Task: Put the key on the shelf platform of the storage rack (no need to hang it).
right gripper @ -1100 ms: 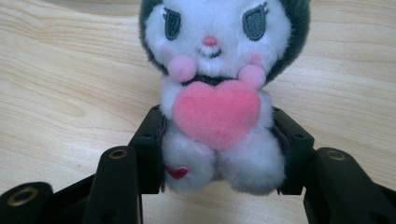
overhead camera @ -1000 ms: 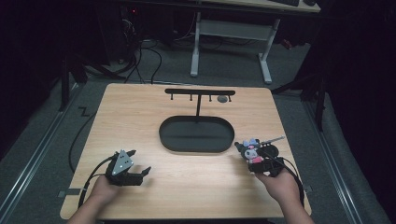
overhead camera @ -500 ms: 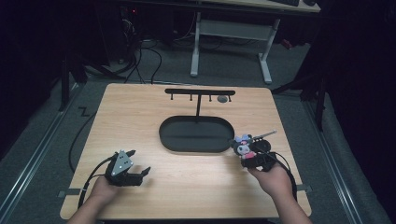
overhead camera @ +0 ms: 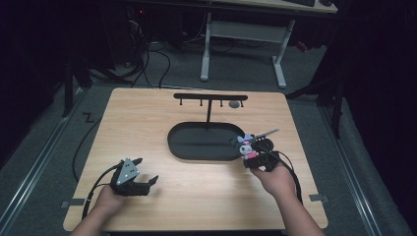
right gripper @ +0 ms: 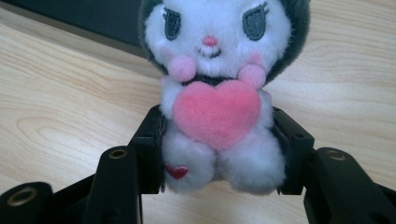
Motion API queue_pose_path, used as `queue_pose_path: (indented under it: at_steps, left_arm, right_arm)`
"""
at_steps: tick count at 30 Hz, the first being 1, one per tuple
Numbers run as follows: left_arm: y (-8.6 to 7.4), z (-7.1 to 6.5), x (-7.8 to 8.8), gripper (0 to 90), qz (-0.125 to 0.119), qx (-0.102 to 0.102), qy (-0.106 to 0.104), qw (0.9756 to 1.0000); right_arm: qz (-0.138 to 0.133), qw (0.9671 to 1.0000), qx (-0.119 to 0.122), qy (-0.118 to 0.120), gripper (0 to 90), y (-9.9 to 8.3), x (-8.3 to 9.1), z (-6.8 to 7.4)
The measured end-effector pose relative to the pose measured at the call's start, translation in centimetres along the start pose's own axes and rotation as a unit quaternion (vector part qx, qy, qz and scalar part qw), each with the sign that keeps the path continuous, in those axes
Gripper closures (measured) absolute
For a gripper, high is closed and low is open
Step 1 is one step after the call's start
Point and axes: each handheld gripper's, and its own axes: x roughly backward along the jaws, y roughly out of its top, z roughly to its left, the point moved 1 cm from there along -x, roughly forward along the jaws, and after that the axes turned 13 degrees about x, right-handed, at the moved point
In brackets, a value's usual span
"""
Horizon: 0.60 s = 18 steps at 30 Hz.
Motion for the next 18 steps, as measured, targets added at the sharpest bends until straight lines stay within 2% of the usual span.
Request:
queue_pose_path:
  at_steps: [9,18]
  left_arm:
    - [-0.1,0.0,0.3,15.4,-0.005,-0.002,0.001,1.0]
    - [-0.1,0.1,0.3,15.4,-0.007,0.005,-0.003,1.0]
  right_arm:
    - [-0.013,0.9999,0.002,0.004,48.2,1.8,0.2,0.5]
    - [-0.011,0.9999,0.005,0.012,48.2,3.1,-1.3,0.8]
